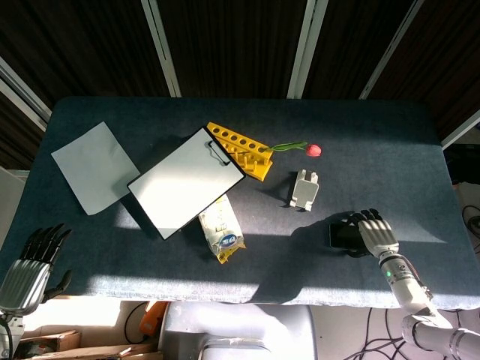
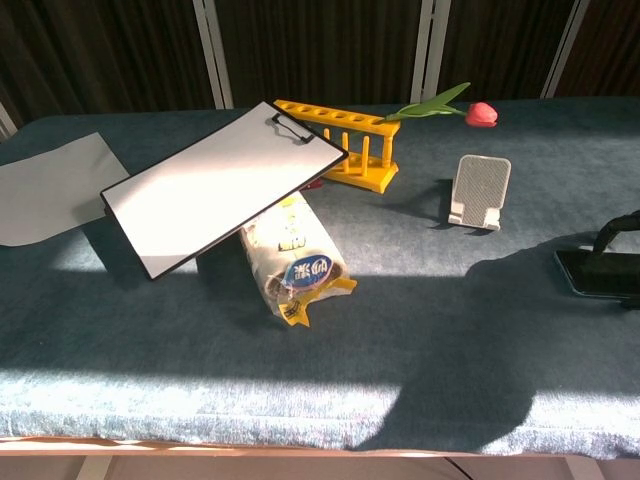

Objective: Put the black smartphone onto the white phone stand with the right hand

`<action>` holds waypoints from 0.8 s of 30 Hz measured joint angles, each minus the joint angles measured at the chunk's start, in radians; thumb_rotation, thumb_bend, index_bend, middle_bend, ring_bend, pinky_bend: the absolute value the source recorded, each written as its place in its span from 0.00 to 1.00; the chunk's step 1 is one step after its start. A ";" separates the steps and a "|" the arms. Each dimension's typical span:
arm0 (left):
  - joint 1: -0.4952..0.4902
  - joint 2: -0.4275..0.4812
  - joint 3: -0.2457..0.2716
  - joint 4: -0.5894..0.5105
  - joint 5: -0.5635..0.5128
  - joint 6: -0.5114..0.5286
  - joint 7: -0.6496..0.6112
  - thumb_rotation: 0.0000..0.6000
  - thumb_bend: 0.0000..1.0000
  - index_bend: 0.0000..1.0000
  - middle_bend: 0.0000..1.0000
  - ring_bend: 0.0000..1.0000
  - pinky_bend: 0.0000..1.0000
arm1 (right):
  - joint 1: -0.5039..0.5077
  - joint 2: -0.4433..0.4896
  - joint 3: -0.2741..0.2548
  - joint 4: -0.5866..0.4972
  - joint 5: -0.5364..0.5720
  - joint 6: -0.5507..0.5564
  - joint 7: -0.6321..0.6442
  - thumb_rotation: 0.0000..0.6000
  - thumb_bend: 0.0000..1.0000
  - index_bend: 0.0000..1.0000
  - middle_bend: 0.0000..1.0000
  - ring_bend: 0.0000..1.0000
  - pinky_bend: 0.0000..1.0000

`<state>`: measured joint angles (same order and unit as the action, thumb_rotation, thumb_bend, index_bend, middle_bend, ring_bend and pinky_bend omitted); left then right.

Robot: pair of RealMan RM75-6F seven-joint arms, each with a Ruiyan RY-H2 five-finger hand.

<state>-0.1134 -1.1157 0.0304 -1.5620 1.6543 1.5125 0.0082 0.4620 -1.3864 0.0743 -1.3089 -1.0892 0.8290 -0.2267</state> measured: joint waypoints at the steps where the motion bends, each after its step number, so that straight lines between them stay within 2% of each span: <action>1: 0.000 0.000 0.000 0.000 0.000 0.000 0.000 1.00 0.37 0.00 0.00 0.00 0.03 | 0.000 0.000 -0.001 0.000 -0.001 0.002 0.000 1.00 0.32 0.59 0.39 0.26 0.12; 7: -0.001 -0.001 0.002 -0.001 0.002 -0.003 0.004 1.00 0.37 0.00 0.00 0.00 0.03 | -0.004 -0.005 -0.004 0.000 -0.007 0.026 -0.006 1.00 0.33 0.71 0.49 0.35 0.16; 24: 0.001 0.000 0.001 0.001 0.004 0.003 -0.001 1.00 0.37 0.00 0.00 0.00 0.03 | -0.026 -0.025 -0.009 -0.005 -0.036 0.121 -0.044 1.00 0.38 0.88 0.63 0.49 0.27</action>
<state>-0.1121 -1.1154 0.0318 -1.5611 1.6584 1.5155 0.0070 0.4359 -1.4115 0.0650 -1.3143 -1.1250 0.9503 -0.2707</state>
